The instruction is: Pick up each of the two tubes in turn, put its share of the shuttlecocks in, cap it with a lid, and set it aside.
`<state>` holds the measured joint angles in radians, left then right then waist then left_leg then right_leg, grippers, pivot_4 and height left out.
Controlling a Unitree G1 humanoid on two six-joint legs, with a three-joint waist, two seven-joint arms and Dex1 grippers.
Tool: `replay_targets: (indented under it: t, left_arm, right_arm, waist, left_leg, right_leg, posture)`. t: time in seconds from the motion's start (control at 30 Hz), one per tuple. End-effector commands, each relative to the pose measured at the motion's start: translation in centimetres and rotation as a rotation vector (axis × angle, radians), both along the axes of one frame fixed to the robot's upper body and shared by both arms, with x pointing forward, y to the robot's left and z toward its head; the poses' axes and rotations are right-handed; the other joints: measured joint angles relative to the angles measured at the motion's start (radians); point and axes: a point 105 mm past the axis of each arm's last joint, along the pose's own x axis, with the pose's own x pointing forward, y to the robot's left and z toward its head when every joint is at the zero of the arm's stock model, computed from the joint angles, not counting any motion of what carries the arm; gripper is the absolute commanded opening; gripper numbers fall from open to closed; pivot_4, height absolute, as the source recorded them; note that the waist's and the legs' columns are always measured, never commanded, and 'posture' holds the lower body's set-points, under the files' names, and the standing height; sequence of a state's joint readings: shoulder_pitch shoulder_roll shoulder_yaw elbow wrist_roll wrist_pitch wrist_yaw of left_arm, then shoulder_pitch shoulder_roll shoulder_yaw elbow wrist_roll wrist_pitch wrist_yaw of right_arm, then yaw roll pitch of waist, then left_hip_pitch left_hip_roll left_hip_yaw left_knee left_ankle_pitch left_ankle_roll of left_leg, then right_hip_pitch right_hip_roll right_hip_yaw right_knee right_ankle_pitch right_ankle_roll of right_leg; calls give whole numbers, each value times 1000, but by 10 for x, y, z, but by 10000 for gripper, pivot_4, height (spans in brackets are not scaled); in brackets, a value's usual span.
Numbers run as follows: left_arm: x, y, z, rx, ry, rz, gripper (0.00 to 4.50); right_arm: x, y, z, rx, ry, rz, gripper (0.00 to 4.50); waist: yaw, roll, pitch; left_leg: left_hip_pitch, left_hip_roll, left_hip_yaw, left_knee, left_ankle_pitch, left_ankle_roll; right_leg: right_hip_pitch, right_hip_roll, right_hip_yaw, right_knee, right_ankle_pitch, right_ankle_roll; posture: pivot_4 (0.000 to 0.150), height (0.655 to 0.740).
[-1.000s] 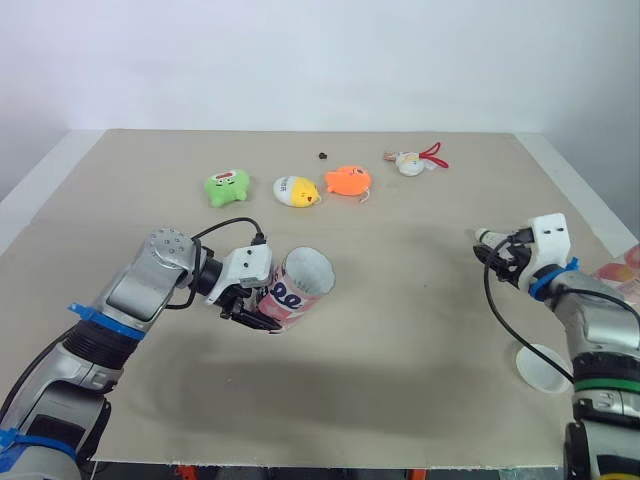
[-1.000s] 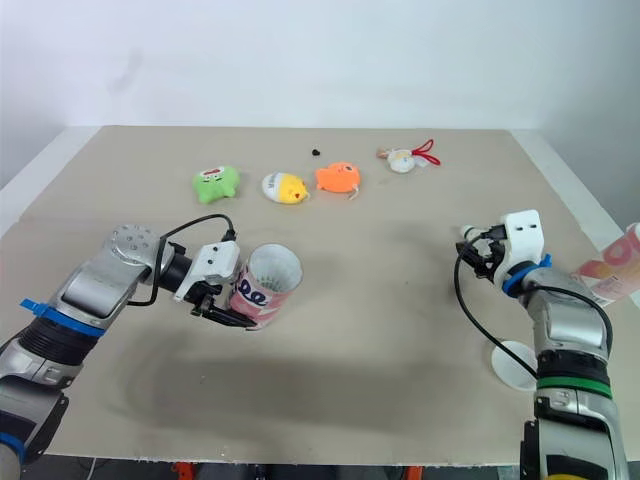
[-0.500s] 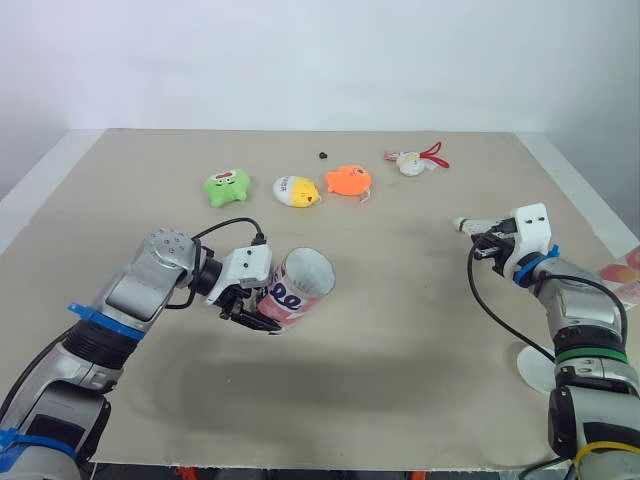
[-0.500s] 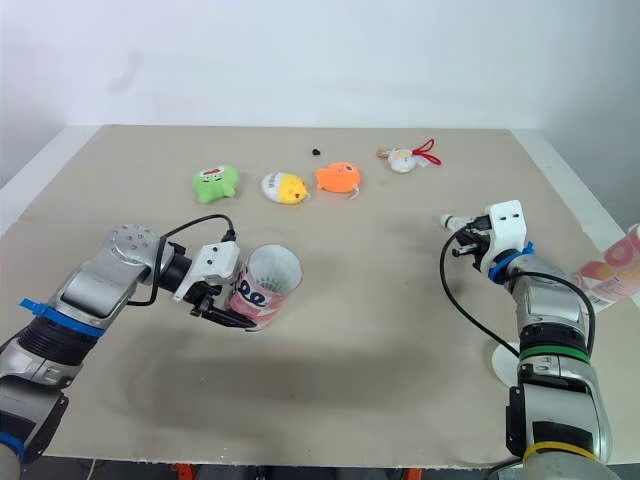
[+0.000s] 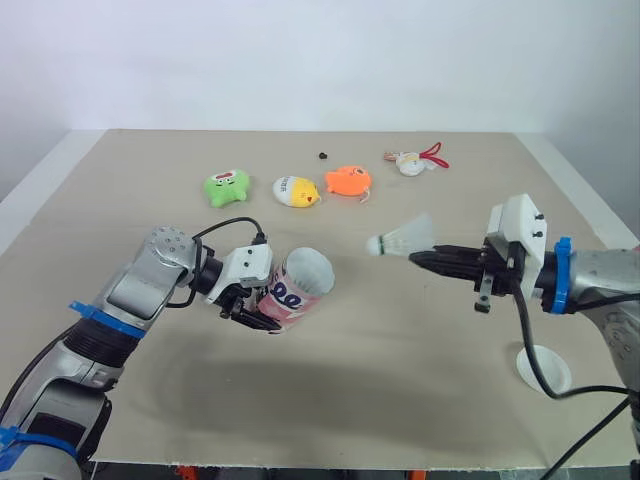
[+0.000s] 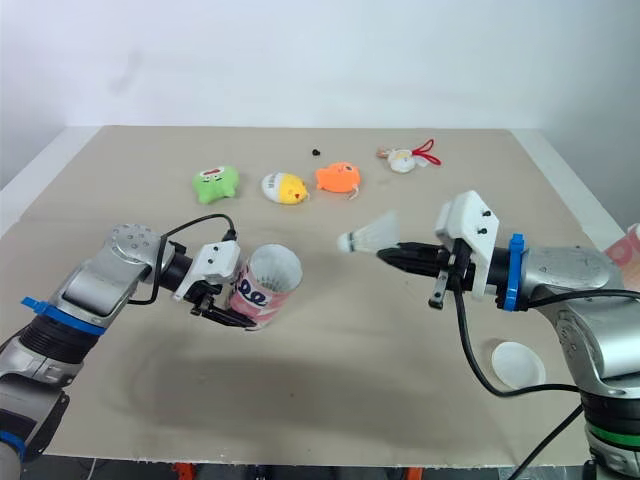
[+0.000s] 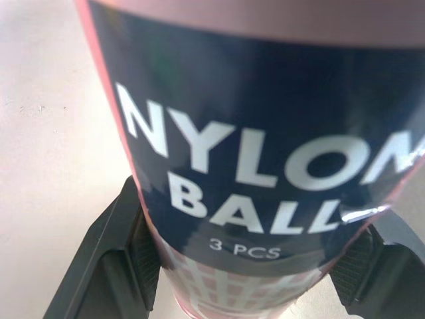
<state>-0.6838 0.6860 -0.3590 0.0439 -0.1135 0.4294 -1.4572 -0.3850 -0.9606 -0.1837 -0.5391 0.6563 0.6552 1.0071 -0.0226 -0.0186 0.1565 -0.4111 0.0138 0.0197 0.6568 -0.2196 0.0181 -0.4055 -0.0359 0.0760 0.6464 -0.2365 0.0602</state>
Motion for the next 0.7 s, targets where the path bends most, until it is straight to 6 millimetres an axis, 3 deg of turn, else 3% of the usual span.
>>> replay_targets:
  t: [0.03,0.27,0.53,0.63,0.7]
  left_arm:
    - [-4,-1,-17,54,43,-15,28330]
    - [-3,-2,-16,51,42,-21,28330]
    - [-3,-2,-16,47,45,-13,28330]
    - [-4,-2,-16,46,46,-9,28330]
    - [-4,-2,-16,45,45,-7,28330]
  right_arm:
    - [-19,25,18,-53,-71,130,321]
    - [-16,49,13,-188,-82,225,321]
    - [5,66,5,-234,-82,243,321]
    - [0,74,6,-214,-45,311,10180]
    - [-7,79,10,-176,-14,368,19152]
  waist:
    - [0,0,0]
    - [3,-3,0]
    - [3,-3,0]
    - [3,-3,0]
    - [3,-3,0]
  left_leg:
    - [0,0,1,0,0,0]
    - [-2,0,3,0,0,0]
    - [-4,-2,1,0,0,0]
    - [-4,-2,0,0,0,0]
    - [-4,-2,0,0,0,0]
  right_leg:
    - [0,0,0,0,0,0]
    - [-3,-5,-2,0,-1,-1]
    - [-3,-5,-3,-1,-1,-1]
    - [-3,-5,-4,-1,-1,-1]
    - [-3,-5,-4,-1,-1,-2]
  posture:
    - [1500,7400]
    - [1500,7400]
    - [1500,7400]
    - [1500,7400]
    - [1500,7400]
